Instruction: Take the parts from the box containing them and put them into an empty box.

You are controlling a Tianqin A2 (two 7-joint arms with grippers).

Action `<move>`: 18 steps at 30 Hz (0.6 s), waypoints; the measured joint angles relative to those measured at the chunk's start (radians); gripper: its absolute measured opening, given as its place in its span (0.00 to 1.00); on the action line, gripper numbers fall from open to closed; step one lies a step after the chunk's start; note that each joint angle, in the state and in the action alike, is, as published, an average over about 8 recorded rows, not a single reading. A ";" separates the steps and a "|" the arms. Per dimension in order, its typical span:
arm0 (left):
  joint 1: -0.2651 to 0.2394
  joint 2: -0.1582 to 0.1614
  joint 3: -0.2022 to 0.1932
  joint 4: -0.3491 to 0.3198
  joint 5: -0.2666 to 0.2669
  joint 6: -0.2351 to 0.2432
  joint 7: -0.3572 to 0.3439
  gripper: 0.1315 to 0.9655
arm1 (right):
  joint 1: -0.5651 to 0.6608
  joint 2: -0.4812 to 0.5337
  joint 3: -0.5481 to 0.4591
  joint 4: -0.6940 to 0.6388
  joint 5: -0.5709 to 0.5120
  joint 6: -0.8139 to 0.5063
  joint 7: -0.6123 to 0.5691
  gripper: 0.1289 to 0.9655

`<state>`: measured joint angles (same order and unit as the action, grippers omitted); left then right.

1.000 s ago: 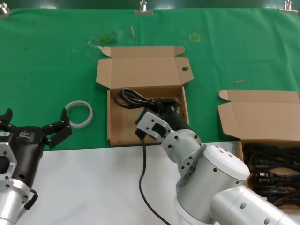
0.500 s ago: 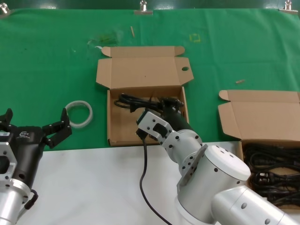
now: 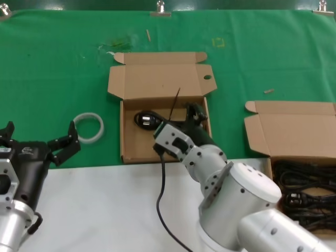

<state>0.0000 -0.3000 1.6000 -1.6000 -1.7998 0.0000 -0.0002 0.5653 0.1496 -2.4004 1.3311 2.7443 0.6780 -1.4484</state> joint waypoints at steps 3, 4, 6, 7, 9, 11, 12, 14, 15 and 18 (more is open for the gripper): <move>0.000 0.000 0.000 0.000 0.000 0.000 0.000 1.00 | -0.011 0.000 0.016 0.005 -0.018 -0.013 0.028 0.46; 0.000 0.000 0.000 0.000 0.000 0.000 0.000 1.00 | -0.016 0.000 0.023 0.008 -0.027 -0.019 0.041 0.49; 0.000 0.000 0.000 0.000 0.000 0.000 0.000 1.00 | -0.027 0.000 0.039 0.013 -0.046 -0.033 0.070 0.55; 0.000 0.000 0.000 0.000 0.000 0.000 0.000 1.00 | -0.034 0.000 0.048 0.016 -0.056 -0.040 0.086 0.58; 0.000 0.000 0.000 0.000 0.000 0.000 0.000 1.00 | -0.047 0.000 0.067 0.022 -0.078 -0.056 0.121 0.64; 0.000 0.000 0.000 0.000 0.000 0.000 0.000 1.00 | -0.061 0.000 0.087 0.029 -0.102 -0.073 0.156 0.70; 0.000 0.000 0.000 0.000 0.000 0.000 0.000 1.00 | -0.069 0.000 0.098 0.033 -0.115 -0.082 0.175 0.70; 0.000 0.000 0.000 0.000 0.000 0.000 0.000 1.00 | -0.084 0.000 0.119 0.040 -0.139 -0.100 0.213 0.74; 0.000 0.000 0.000 0.000 0.000 0.000 0.000 1.00 | -0.091 0.000 0.129 0.043 -0.152 -0.109 0.233 0.77; 0.000 0.000 0.000 0.000 0.000 0.000 0.000 1.00 | -0.114 0.000 0.161 0.054 -0.190 -0.136 0.291 0.83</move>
<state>0.0000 -0.3000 1.6000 -1.6000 -1.7998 0.0000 -0.0002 0.4515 0.1497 -2.2392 1.3853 2.5541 0.5415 -1.1574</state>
